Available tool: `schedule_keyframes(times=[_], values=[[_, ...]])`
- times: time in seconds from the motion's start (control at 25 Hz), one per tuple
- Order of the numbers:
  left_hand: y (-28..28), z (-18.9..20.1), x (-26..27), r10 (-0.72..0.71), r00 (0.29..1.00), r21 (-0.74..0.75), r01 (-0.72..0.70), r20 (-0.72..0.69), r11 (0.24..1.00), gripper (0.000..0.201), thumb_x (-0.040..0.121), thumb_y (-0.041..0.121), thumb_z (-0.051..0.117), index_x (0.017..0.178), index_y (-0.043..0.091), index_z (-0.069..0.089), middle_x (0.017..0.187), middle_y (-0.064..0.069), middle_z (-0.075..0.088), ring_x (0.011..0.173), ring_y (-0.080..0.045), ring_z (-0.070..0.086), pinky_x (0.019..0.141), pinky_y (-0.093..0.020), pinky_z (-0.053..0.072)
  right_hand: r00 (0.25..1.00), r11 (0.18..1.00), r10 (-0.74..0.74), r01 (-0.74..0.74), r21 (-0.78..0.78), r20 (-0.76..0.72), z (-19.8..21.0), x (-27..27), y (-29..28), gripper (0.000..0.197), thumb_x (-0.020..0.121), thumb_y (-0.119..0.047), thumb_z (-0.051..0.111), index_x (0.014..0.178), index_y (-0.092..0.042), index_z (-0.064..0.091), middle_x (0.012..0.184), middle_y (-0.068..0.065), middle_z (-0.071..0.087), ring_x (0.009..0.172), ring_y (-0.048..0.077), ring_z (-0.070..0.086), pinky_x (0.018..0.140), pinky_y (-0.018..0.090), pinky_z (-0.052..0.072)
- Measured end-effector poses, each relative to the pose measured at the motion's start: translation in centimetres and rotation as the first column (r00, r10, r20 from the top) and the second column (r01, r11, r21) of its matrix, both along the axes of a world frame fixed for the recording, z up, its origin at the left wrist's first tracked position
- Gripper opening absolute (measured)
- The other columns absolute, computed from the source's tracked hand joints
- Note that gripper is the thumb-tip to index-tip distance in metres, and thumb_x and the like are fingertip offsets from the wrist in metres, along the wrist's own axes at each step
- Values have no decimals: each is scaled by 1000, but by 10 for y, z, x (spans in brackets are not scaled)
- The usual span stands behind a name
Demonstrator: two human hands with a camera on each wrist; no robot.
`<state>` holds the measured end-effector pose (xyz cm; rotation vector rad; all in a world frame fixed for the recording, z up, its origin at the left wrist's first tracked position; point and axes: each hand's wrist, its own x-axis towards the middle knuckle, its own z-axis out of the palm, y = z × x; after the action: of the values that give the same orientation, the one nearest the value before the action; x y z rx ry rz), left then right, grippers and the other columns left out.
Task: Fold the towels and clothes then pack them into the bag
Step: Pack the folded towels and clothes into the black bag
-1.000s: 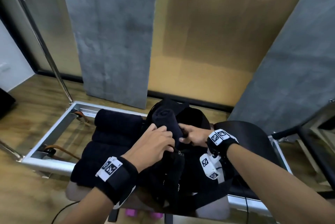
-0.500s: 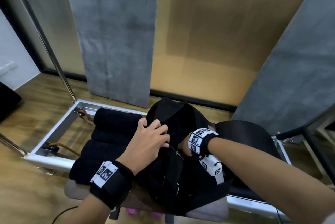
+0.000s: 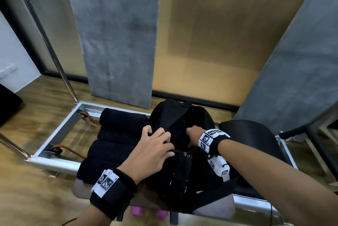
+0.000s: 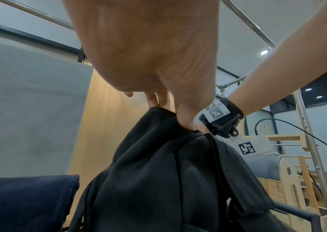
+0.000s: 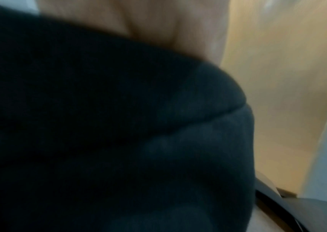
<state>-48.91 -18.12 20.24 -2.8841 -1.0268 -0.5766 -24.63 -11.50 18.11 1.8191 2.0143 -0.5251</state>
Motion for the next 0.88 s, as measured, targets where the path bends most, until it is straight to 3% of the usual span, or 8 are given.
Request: schedule_keyframes(times=[0.16, 0.28, 0.4, 0.48, 0.56, 0.64, 0.72, 0.88], values=[[-3, -3, 2, -25, 993, -54, 31, 113, 998, 29, 104, 51, 53, 112, 33, 75, 106, 18, 54, 108, -7, 52, 101, -43, 33, 967, 985, -122, 146, 95, -225, 56, -5, 3, 13, 91, -15, 71, 95, -5, 77, 87, 16, 77, 77, 35, 76, 76, 43, 64], [-8, -8, -3, -2, 949, -103, 37, 316, 994, 29, 106, 45, 57, 129, 32, 69, 126, 21, 57, 124, -3, 51, 106, -39, 30, 795, 932, -239, 348, 96, -557, 105, -24, 17, 20, 99, -10, 62, 91, 4, 72, 77, 22, 76, 62, 35, 74, 61, 44, 65], [-8, -21, -23, 147, 849, -200, -50, 507, 978, 30, 106, 39, 60, 135, 32, 64, 134, 23, 56, 130, -2, 51, 110, -33, 28, 634, 895, -208, 431, 117, -745, 129, -69, 36, 20, 100, -8, 63, 87, 5, 69, 74, 23, 75, 57, 30, 71, 56, 36, 64], [-5, -36, -43, 308, 744, -338, -117, 593, 934, 25, 105, 33, 63, 130, 30, 66, 126, 22, 61, 124, -5, 57, 108, -30, 33, 611, 911, -202, 403, 81, -765, 122, -112, 49, 14, 98, -5, 64, 89, 4, 69, 76, 23, 73, 58, 28, 70, 60, 35, 63], [0, -53, -63, 487, 597, -527, -124, 637, 841, 21, 106, 25, 64, 127, 26, 67, 116, 17, 67, 115, -6, 63, 102, -29, 41, 696, 934, -197, 347, 82, -690, 95, -151, 65, 9, 92, -8, 72, 97, -1, 72, 91, 20, 74, 74, 29, 71, 75, 39, 64], [6, -70, -86, 667, 425, -703, -94, 611, 704, 21, 106, 24, 63, 127, 20, 67, 113, 11, 70, 109, -5, 66, 95, -28, 49, 854, 962, -157, 246, 120, -496, 62, -185, 84, 42, 85, -19, 82, 123, -7, 70, 118, 14, 72, 108, 30, 70, 98, 38, 56], [17, -86, -106, 811, 266, -835, -41, 521, 549, 24, 107, 26, 61, 128, 16, 66, 111, 2, 72, 106, -10, 68, 96, -34, 55, 932, 978, -128, 176, 112, -340, 32, -206, 97, 70, 81, -26, 86, 142, -11, 55, 135, 11, 65, 127, 30, 60, 101, 33, 49], [44, -105, -123, 914, 180, -930, 121, 364, 347, 38, 107, 34, 61, 137, 11, 60, 113, -3, 73, 111, -15, 69, 106, -41, 54, 990, 984, -115, 125, 126, -86, -16, -223, 101, 69, 78, -36, 87, 134, -16, 51, 132, 8, 64, 122, 33, 61, 99, 44, 50]])
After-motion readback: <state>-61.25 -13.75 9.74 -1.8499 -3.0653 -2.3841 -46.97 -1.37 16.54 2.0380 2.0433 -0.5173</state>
